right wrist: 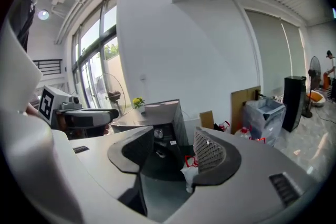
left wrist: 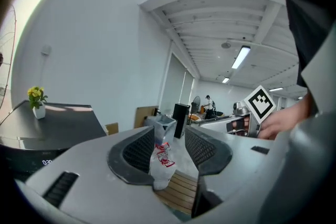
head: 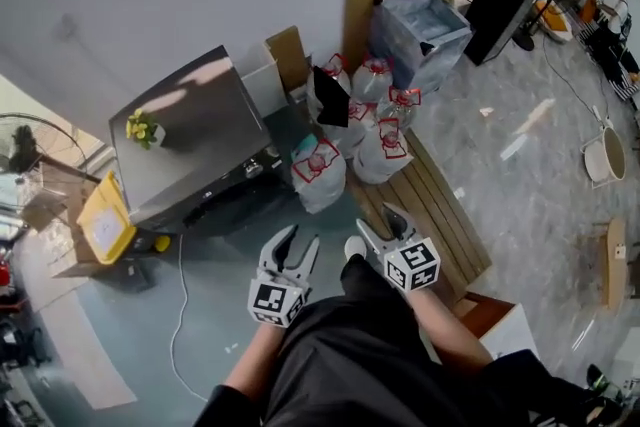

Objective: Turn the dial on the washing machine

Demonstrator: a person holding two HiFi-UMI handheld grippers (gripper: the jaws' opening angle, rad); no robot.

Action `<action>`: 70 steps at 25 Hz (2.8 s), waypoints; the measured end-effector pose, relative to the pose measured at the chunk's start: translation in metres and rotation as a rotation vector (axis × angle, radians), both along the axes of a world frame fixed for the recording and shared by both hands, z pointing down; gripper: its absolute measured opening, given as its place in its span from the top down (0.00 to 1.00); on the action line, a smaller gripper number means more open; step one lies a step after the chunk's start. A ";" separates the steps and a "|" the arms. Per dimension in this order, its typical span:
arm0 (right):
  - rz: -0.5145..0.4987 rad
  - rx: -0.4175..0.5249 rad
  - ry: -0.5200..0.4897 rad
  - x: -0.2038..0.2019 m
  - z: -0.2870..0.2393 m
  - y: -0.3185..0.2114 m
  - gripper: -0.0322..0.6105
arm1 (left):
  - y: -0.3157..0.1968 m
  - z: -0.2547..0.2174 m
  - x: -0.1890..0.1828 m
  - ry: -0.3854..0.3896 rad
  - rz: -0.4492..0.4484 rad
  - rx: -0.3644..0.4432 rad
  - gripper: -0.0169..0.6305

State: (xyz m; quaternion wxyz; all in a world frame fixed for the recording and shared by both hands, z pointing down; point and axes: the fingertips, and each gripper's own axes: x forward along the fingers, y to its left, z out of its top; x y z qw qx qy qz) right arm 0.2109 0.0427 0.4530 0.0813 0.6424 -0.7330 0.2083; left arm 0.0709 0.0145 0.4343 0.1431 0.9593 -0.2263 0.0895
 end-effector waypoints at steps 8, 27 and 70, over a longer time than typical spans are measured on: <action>-0.137 -0.027 -0.058 0.009 0.011 -0.042 0.63 | -0.044 -0.005 0.020 -0.022 -0.156 0.010 0.73; -0.459 -0.019 -0.046 0.017 0.019 -0.139 0.63 | -0.127 0.013 0.005 -0.057 -0.541 -0.027 0.71; -0.480 -0.082 -0.002 -0.041 0.090 -0.206 0.64 | -0.260 0.255 -0.063 -0.072 -0.888 -0.253 0.62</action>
